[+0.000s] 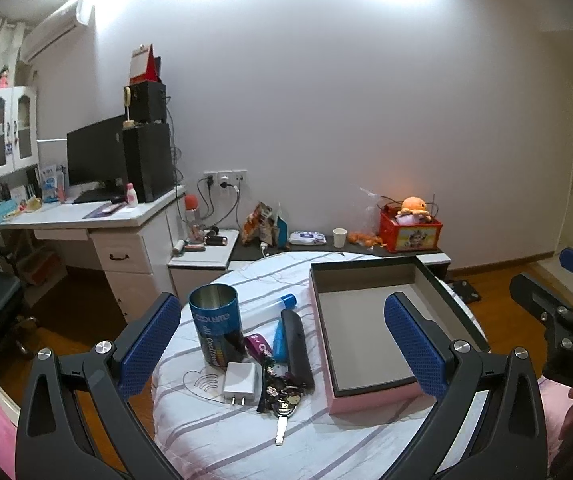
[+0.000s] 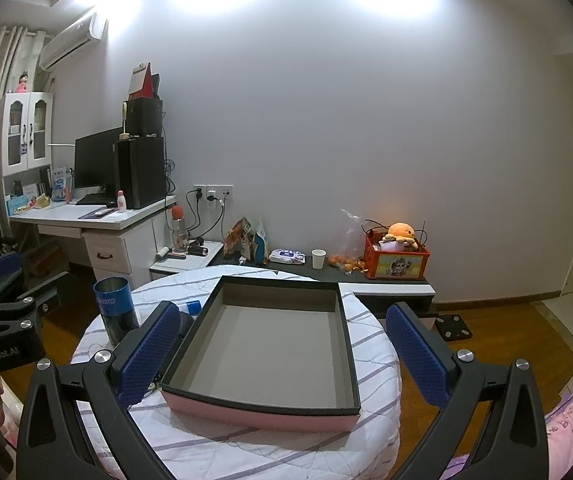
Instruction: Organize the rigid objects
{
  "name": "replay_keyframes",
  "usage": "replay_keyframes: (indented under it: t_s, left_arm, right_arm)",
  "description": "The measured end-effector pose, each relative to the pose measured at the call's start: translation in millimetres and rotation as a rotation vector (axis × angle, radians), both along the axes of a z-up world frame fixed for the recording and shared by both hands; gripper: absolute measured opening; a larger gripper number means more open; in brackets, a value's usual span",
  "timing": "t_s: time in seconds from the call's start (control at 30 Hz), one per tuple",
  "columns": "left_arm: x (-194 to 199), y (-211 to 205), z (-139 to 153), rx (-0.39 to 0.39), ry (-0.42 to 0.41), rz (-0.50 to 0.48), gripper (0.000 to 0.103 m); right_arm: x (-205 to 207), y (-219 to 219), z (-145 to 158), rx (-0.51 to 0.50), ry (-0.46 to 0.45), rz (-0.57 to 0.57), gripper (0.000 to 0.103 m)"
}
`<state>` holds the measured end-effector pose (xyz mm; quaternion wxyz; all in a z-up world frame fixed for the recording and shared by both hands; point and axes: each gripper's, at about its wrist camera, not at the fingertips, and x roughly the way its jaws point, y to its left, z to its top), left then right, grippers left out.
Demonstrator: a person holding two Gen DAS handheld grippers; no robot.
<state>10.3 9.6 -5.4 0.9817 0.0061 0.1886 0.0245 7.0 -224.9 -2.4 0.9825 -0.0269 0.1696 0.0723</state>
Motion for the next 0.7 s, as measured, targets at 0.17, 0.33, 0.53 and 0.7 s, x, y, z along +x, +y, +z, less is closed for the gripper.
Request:
replay_keyframes:
  t_s: [0.17, 0.33, 0.53, 0.7]
  left_arm:
    - [4.2, -1.9, -1.4, 0.005, 0.014, -0.012, 0.103]
    - [8.0, -2.9, -3.4, 0.020, 0.027, -0.015, 0.103]
    - [10.3, -3.3, -4.3, 0.031, 0.030, -0.015, 0.103]
    - [13.0, 0.8, -8.2, 0.023, 0.042, -0.006, 0.103]
  right_arm:
    - [0.1, 0.0, -0.3, 0.001, -0.002, -0.002, 0.103]
    - [1.0, 1.1, 0.0, -0.001, 0.002, -0.001, 0.103]
    - [4.2, 3.2, -1.1, -0.005, 0.008, 0.001, 0.103]
    - [10.3, 5.4, -4.1, -0.011, 0.021, 0.004, 0.103]
